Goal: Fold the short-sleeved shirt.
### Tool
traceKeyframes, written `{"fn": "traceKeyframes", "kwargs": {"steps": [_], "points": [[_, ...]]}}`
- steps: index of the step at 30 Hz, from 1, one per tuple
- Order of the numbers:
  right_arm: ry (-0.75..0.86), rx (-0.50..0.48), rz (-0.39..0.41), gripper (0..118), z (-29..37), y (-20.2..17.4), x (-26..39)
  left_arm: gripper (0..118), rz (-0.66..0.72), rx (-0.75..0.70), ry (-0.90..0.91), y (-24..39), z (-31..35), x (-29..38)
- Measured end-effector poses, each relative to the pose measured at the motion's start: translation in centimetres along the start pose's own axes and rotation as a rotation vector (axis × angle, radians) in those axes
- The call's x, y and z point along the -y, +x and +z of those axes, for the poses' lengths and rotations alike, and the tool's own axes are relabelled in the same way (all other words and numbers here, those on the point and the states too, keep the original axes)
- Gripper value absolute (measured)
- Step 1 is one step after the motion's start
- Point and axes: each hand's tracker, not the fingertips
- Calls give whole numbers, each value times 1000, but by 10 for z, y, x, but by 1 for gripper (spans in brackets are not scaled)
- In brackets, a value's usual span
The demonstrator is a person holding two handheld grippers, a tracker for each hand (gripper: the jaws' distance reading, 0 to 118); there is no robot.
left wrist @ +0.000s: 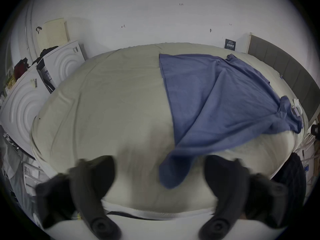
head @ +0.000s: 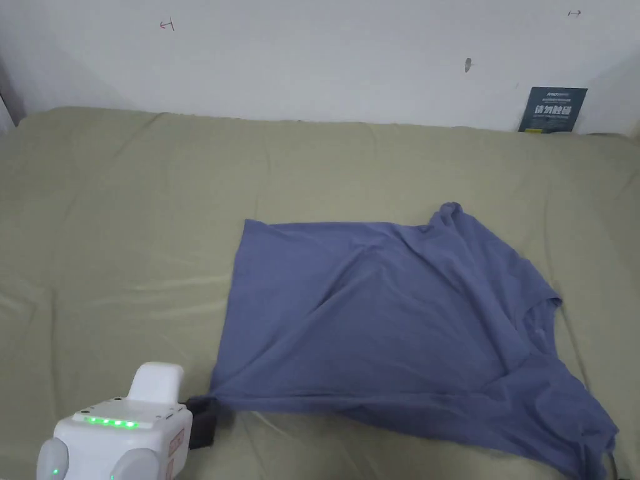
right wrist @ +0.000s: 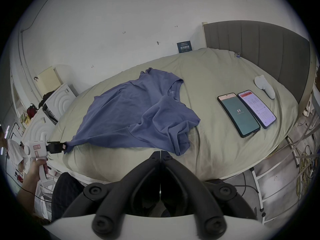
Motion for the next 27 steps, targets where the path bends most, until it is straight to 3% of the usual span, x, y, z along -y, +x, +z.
{"fn": "traceKeyframes", "kwargs": {"steps": [6, 9, 10, 12, 13, 14, 20, 21, 23, 24, 27], "points": [[-23, 14, 9, 0, -9, 1, -1, 8, -65, 30, -27, 13, 1, 1], [-43, 20, 34, 3, -22, 3, -11, 8, 15, 86, -14, 8, 6, 2], [-58, 36, 66, 31, -29, 3, -15, 8, 24, 91, -11, 7, 7, 1], [-74, 66, 109, 109, -46, 7, -22, 8, 19, 79, -14, 7, 9, -1], [-90, 89, 132, 117, -51, 9, -25, 8, 12, 68, -22, 6, 11, 1], [-37, 111, 169, 117, -58, 12, -28, 8, -21, 30, -14, 4, 13, 2], [-219, 149, 257, 114, -108, 4, -34, 8, 18, 58, -5, 4, 14, 0], [-246, 141, 268, 101, -116, 2, -32, 8, 22, 61, 4, 4, 14, 1], [-217, 142, 264, 6, -124, 0, -29, 8, 42, 73, 6, 8, 12, -3], [-214, 150, 270, 7, -123, -4, -27, 8, 52, 84, 3, 8, 12, -3], [-198, 53, 188, 7, -107, -8, -34, 8, 47, 119, -18, 8, 8, -6]]}}
